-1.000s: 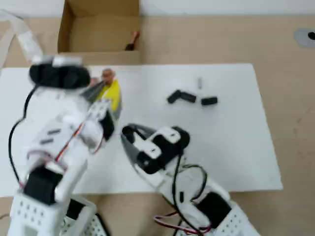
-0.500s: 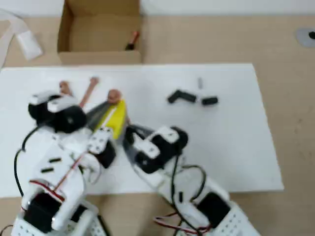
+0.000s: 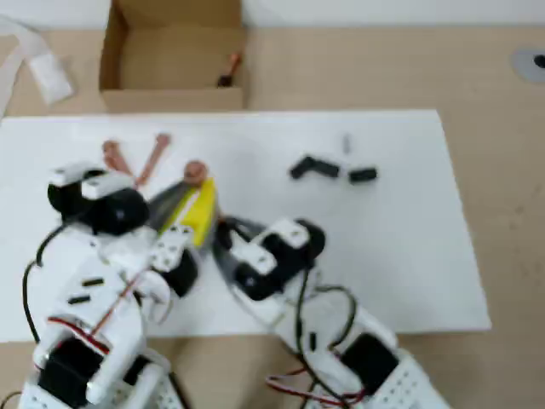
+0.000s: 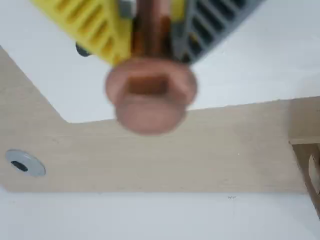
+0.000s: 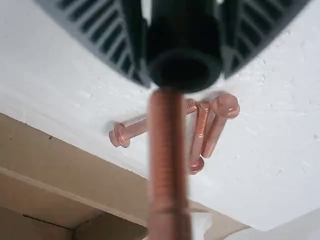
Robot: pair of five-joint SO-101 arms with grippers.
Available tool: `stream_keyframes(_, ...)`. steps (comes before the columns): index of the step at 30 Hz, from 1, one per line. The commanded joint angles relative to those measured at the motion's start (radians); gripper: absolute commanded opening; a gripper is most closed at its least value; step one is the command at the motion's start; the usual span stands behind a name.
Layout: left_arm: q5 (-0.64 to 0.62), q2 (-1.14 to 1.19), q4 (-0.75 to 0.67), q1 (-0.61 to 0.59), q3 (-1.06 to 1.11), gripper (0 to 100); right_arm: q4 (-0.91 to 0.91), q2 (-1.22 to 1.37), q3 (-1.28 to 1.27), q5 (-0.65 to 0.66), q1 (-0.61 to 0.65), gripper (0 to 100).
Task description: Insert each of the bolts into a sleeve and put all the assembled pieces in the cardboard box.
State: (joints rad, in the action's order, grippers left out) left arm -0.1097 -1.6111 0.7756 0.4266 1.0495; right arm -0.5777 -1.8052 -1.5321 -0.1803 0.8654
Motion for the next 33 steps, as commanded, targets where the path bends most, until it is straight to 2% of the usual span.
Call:
stream_keyframes(1, -0.003, -0.004, 0.003, 0.018, -0.005, 1, 0.029, -0.082, 0.005, -0.006, 0.015, 0.9)
stream_keyframes(27, 0.052, -0.004, 0.074, 0.068, -0.012, 1, 0.031, -0.082, 0.007, -0.006, 0.015, 0.9)
stream_keyframes(29, 0.052, -0.004, 0.081, 0.068, -0.006, 3, 0.031, -0.082, 0.008, -0.006, 0.015, 0.9)
stream_keyframes(33, 0.052, -0.002, 0.183, 0.069, -0.015, 10, 0.029, -0.082, 0.008, -0.006, 0.015, 0.9)
